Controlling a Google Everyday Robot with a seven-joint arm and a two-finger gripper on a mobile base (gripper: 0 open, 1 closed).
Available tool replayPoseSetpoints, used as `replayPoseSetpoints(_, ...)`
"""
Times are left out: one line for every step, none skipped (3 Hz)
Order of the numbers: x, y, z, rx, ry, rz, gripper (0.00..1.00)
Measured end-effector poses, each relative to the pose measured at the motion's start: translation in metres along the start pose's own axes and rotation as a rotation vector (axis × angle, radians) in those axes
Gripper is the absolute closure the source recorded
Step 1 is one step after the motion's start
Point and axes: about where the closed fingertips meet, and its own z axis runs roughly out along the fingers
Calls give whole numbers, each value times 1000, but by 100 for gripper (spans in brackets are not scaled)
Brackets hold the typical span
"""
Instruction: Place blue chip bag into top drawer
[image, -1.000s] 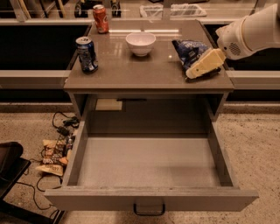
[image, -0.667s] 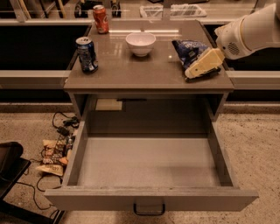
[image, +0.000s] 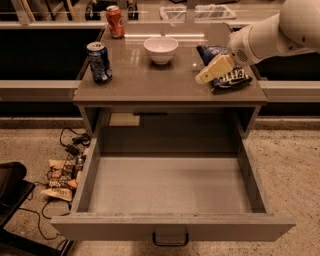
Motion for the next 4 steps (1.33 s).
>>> replayPoseSetpoints(-7,-12,26,16,-21,4,0)
replayPoseSetpoints(-5,-22,48,31,-40,33,0)
replayPoseSetpoints(8,-31,66,53,-57,98,4)
replayPoseSetpoints(16,-34,74,62,-67,129,27)
